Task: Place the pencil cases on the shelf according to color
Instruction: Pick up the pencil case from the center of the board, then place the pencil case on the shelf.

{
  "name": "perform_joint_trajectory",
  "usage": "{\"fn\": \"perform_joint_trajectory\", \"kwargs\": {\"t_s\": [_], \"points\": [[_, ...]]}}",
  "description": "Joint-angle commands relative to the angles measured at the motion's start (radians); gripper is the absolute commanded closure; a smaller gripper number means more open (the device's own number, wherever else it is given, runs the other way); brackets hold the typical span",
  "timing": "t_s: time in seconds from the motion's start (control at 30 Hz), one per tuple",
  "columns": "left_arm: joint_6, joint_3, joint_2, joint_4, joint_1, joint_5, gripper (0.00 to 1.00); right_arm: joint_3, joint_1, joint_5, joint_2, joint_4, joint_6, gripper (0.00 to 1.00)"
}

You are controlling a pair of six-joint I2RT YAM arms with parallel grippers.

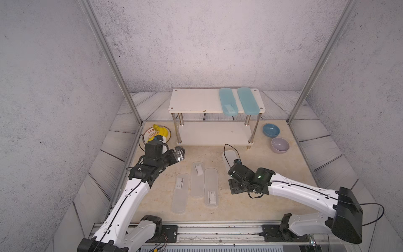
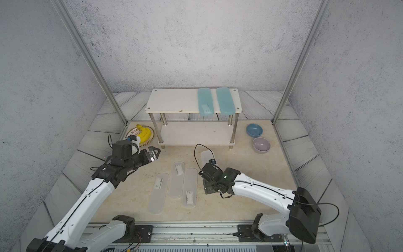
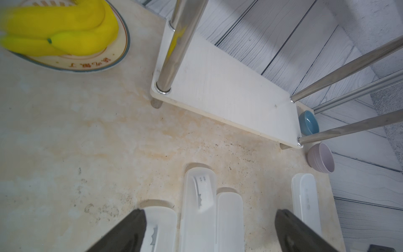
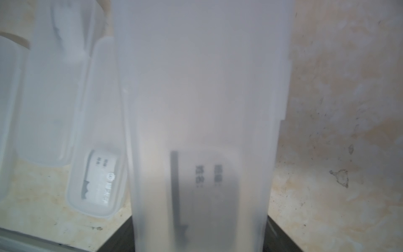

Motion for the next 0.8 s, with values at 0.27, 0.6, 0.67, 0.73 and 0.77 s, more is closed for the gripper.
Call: {"fn": "perform_joint_trajectory", "kwargs": {"t_s": [0.27,0.6,0.67,0.73,0.77], "points": [[0.099,0.231,0.074,0.001,0.000,-0.011,0.01,0.292,0.004,0.054,-0.017,-0.080,-0.151,0.38],[0.151,0.293,0.106,-0.006,0.025,-0.017,0.01,0.521,0.004,0.025,0.003,-0.058,-0.241,0.38],[0.156,0.296,0.111,-0.009,0.030,-0.014,0.01,0.558,0.003,0.024,0.021,-0.048,-0.248,0.38],[0.163,0.299,0.120,-0.012,0.033,-0.011,0.01,0.594,0.004,0.033,0.043,-0.031,-0.266,0.38],[0.166,0.300,0.126,-0.012,0.036,-0.009,0.01,0.622,0.001,0.054,0.061,-0.029,-0.274,0.38]]}}
